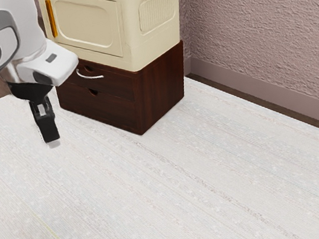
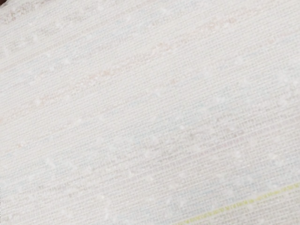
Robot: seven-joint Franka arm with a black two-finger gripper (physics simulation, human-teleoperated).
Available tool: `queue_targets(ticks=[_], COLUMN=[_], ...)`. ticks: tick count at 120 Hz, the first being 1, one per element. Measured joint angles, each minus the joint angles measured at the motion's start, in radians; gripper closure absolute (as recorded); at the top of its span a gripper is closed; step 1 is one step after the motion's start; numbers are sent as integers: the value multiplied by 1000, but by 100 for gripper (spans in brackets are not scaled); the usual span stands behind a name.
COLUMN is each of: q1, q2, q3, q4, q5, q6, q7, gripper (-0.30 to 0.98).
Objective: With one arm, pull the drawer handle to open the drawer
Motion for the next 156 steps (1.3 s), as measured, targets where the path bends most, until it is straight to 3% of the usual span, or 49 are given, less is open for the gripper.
queue_targets(ticks=[20, 38, 46, 88, 156], q1=[-36, 159, 201, 177, 166], q2=[-25, -3, -24, -15, 273], q3=[-7, 27, 22, 15, 14], q4=[-23, -12, -22, -107, 16], q5=[-46, -70, -82, -134, -96], q6=[52, 86, 100, 298, 468], q7=[-13, 139, 206, 587, 953], gripper=[0, 0, 0, 0, 0])
